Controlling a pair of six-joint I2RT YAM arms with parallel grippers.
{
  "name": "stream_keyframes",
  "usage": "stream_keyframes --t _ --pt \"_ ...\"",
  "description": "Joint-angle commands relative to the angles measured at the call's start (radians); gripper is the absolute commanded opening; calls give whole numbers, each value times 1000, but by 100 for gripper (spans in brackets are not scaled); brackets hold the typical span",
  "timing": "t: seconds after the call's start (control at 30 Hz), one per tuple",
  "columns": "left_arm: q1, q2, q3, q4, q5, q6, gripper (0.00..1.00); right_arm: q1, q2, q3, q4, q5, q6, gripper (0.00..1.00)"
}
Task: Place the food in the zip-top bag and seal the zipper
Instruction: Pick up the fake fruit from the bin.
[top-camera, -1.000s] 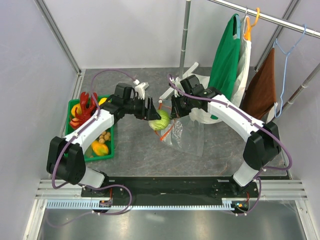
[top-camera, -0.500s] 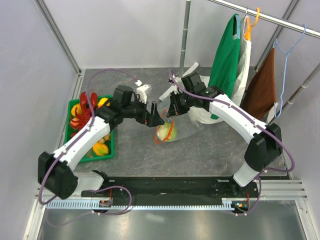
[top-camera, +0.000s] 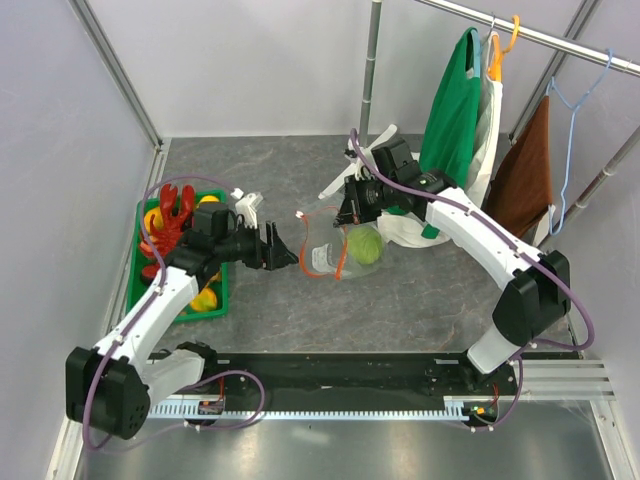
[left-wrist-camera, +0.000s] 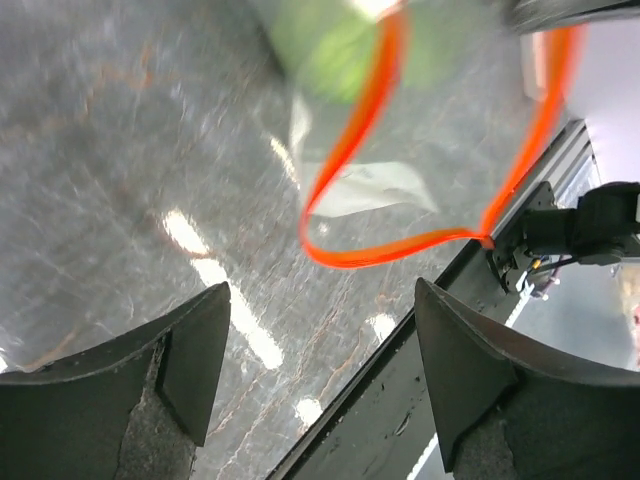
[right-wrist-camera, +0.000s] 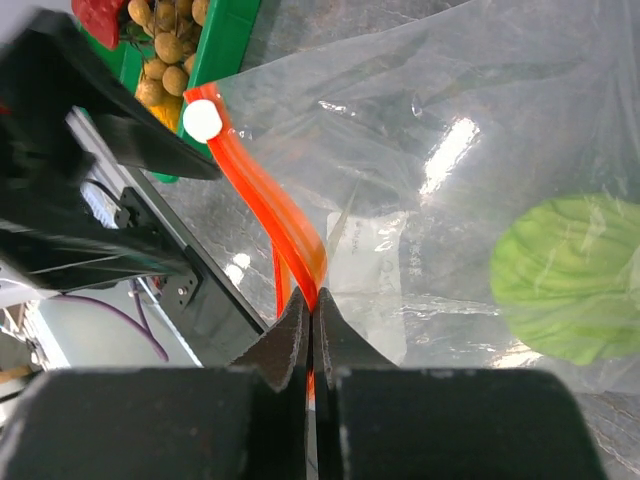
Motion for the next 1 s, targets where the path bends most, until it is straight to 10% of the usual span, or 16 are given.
stream_keyframes --t 0.0,0.23,0.57,0.97 --pt "-1 51 -33 135 18 -78 80 -18 -33 28 51 -33 45 0" --pt "16 56 40 71 -2 -1 86 -27 -74 -4 34 15 57 0" --pt "370 256 575 -615 -126 871 100 -29 -65 -80 71 18 29 0" --pt "483 566 743 -631 -226 1027 100 -27 44 -20 126 24 29 0"
